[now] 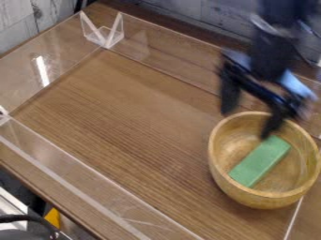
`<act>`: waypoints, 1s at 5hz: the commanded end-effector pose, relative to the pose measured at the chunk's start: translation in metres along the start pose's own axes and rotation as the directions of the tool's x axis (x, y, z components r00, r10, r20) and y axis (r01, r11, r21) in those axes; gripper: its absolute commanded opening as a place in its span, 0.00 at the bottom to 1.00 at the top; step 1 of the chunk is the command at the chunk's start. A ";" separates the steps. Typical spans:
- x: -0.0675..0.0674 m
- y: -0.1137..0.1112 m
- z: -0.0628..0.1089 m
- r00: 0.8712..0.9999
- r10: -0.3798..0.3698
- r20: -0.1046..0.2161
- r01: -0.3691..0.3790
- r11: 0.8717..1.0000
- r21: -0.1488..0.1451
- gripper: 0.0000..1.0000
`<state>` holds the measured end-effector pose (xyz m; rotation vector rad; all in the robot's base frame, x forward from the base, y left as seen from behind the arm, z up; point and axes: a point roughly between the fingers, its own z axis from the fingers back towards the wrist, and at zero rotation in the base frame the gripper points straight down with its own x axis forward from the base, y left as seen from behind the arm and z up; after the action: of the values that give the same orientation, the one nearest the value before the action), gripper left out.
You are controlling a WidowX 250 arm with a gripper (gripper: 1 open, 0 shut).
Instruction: Remove the green block from inside the brown bowl and put it on the table
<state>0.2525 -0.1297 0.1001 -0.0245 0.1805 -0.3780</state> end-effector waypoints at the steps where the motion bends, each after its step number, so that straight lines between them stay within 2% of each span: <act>1: 0.011 -0.019 -0.001 0.997 -0.040 0.069 0.039 0.999 0.008 1.00; 3: 0.014 0.000 -0.006 0.995 -0.077 0.066 0.074 0.996 0.040 1.00; 5: 0.016 0.020 -0.008 0.994 -0.080 0.079 0.075 0.995 0.061 1.00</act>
<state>0.2696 -0.1181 0.0791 0.0140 0.1248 -0.4529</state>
